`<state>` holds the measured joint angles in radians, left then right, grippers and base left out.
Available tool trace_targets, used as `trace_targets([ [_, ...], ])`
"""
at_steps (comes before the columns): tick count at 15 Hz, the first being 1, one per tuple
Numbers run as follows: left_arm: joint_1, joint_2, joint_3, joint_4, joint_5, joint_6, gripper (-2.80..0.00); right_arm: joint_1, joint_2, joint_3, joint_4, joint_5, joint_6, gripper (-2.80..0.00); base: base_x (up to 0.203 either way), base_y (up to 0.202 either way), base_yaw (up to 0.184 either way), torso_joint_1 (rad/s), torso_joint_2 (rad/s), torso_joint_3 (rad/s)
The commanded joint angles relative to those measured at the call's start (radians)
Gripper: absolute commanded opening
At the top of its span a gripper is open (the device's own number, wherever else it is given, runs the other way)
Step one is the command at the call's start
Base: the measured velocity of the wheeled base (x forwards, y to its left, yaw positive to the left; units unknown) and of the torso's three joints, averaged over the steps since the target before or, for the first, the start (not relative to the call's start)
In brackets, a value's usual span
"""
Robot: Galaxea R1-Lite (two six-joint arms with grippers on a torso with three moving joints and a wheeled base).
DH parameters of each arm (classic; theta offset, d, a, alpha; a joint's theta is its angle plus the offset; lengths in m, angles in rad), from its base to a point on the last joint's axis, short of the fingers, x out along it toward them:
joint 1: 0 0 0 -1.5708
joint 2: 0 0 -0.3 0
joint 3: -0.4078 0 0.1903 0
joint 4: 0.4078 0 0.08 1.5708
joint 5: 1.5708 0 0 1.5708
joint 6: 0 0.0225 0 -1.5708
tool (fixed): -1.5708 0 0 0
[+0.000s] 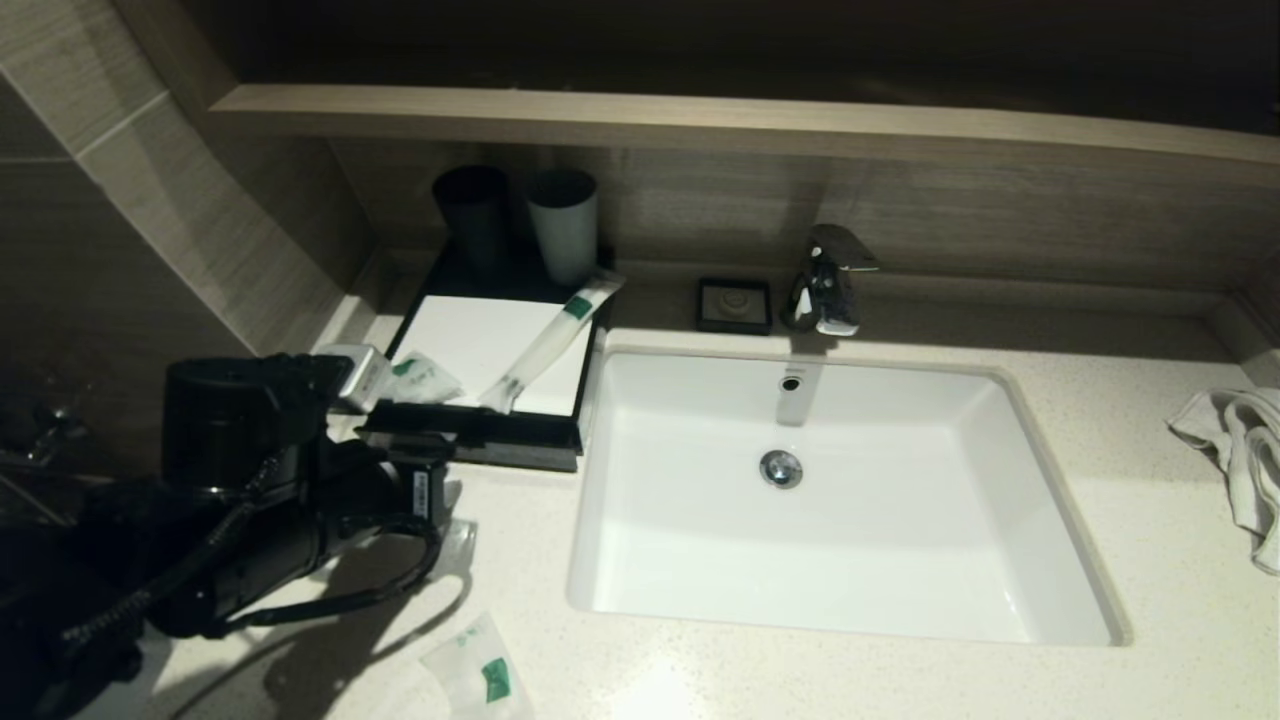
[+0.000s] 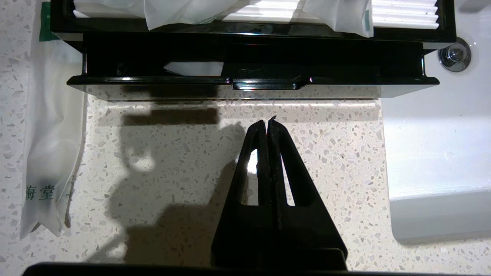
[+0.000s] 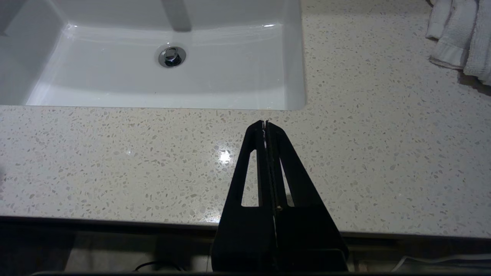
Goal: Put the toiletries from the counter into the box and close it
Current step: Open the drawer
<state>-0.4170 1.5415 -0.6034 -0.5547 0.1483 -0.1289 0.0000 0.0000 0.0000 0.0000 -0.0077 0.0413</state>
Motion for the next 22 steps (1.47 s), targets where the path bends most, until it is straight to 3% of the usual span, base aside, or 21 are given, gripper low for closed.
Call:
trace_targets([
  [1,0.0,0.02,-0.009,-0.004,0.001,-0.001,-2.8,0.0,0.0,0.0,0.0,0.0,0.0,-2.8,0.0,0.0,0.0,0.0,0.0,0.0],
  [22,0.001,0.111,-0.073,-0.024,0.008,0.005,-2.8,0.0,0.0,0.0,0.0,0.0,0.0,-2.8,0.0,0.0,0.0,0.0,0.0,0.0],
])
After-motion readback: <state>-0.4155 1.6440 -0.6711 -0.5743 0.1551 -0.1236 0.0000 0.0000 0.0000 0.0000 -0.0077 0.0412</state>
